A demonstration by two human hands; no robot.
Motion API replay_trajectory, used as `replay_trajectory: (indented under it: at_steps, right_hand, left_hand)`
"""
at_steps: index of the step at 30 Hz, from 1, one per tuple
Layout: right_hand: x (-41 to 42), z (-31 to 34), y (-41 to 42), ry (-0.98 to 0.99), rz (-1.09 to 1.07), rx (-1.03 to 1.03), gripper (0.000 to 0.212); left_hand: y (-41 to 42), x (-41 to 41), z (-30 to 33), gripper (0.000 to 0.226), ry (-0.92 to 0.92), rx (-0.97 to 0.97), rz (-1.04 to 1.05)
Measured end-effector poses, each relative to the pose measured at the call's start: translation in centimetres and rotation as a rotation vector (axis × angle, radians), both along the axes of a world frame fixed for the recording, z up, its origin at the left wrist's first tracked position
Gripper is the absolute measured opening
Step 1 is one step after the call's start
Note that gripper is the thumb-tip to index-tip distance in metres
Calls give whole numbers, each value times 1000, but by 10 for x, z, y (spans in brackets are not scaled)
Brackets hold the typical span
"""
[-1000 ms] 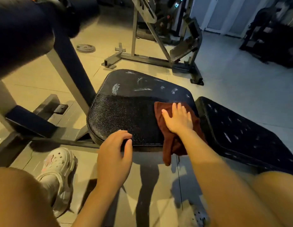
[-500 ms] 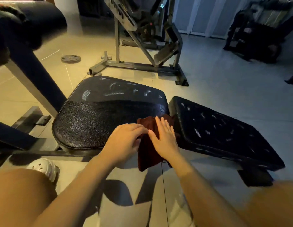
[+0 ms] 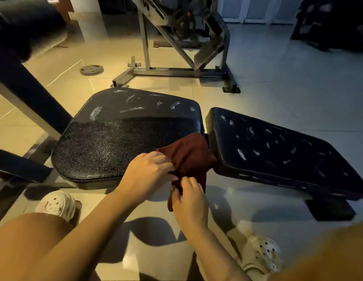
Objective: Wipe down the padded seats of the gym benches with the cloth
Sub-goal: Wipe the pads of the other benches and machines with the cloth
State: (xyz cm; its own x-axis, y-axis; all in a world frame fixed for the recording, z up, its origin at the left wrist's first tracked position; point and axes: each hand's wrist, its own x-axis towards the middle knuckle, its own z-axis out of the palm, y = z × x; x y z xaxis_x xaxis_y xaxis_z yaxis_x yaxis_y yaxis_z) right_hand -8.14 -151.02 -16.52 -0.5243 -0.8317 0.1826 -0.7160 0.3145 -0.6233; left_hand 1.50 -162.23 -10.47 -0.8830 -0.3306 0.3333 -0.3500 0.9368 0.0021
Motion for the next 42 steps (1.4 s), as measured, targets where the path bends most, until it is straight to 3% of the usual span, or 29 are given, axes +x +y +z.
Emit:
replay_trajectory:
  at_steps: [3,7,10,12,15,21,25,29,34,38,42]
  right_hand:
    - [-22,11,22,-143,23,22,7]
    - [-81,44,46,-306,196,227,17]
    - [-123,82,53,-243,346,423,17]
    - [-141,112,56,-169,366,409,14]
    - [-165,155,60,-75,354,351,3]
    - [-186,202,49,77,365,301,15]
    - [-205,204,45,31,305,158,12]
    - [-220,185,42,-8,242,25,12]
    - [-239,173,37,28,233,65,7]
    - [-250,169,30,-76,255,157,22]
    - [-263,166,38,-301,355,328,26]
  left_hand:
    - [10,-14,19,27,30,-61,-8]
    - [18,-28,56,23,-54,-115,4]
    - [28,-42,88,23,-59,-56,54]
    - [27,-49,111,24,-90,-13,112]
    - [24,-55,133,20,-62,161,142]
    - [17,-57,131,11,80,555,82]
    - [-3,-68,121,21,-48,826,45]
    - [-17,-86,97,20,-133,715,84]
    - [-24,-104,84,14,-169,420,129]
    - [-32,-109,86,6,-153,665,161]
    - [-38,-110,84,11,-196,773,120]
